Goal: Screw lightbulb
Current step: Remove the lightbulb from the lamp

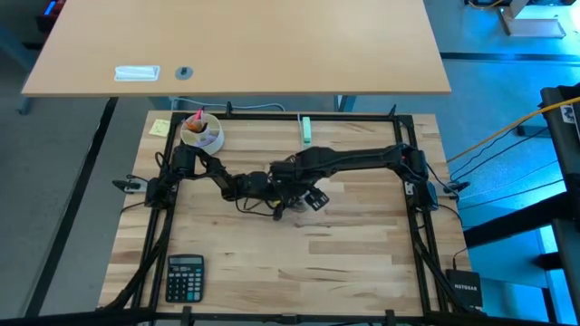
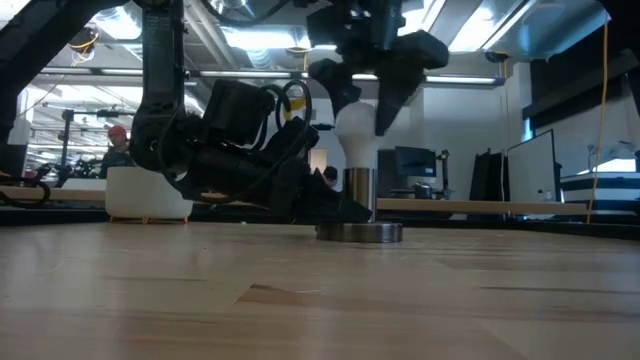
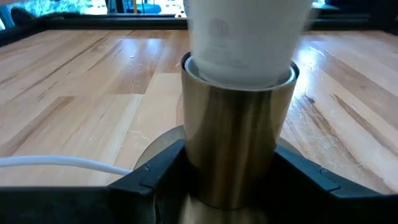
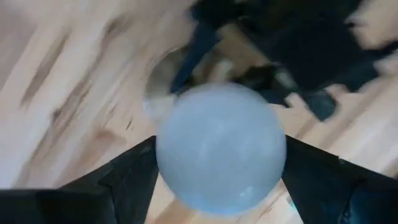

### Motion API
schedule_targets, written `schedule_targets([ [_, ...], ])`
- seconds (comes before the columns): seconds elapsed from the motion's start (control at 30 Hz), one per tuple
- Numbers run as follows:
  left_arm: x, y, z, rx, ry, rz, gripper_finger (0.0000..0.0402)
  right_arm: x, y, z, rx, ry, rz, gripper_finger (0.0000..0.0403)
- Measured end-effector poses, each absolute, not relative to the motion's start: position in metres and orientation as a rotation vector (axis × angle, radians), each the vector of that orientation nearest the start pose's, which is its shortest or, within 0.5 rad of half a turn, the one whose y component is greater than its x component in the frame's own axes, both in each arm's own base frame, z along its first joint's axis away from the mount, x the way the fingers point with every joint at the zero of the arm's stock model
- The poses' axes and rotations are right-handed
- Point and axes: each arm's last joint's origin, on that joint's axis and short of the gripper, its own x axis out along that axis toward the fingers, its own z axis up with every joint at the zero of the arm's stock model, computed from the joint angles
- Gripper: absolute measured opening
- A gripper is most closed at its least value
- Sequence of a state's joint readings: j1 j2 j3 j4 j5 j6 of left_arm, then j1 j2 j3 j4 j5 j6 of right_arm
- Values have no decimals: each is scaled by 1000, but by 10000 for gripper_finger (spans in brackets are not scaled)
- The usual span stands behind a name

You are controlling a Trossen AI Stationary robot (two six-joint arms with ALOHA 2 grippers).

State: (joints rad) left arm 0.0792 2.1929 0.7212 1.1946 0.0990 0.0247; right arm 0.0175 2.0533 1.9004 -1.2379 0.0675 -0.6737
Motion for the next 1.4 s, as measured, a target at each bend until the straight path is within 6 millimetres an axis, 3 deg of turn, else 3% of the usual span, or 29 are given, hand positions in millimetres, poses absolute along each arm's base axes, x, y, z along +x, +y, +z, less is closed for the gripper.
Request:
schedule_targets([
  [0.17,350,25,54,-13,276,-23,192,413,6,268,-564,1338,391,358],
  [0.37,350,25,54,-18,277,-28,192,411,3,294,-369,1338,236,388],
  [0.5,350,25,54,-19,278,-29,192,405,-10,313,-29,1358,82,387],
  [0.67,350,25,54,-16,276,-31,192,401,-28,316,497,1378,-167,379],
  [0.8,350,25,54,-10,276,-32,192,400,-33,312,736,1360,-416,379],
  [0.9,350,25,54,-3,275,-33,192,400,-34,304,816,1355,-544,379],
  [1.17,350,25,54,2,275,-38,192,413,-31,281,1003,1264,-609,379],
  [1.4,350,24,54,14,275,-40,192,410,-28,260,1016,1292,-686,379],
])
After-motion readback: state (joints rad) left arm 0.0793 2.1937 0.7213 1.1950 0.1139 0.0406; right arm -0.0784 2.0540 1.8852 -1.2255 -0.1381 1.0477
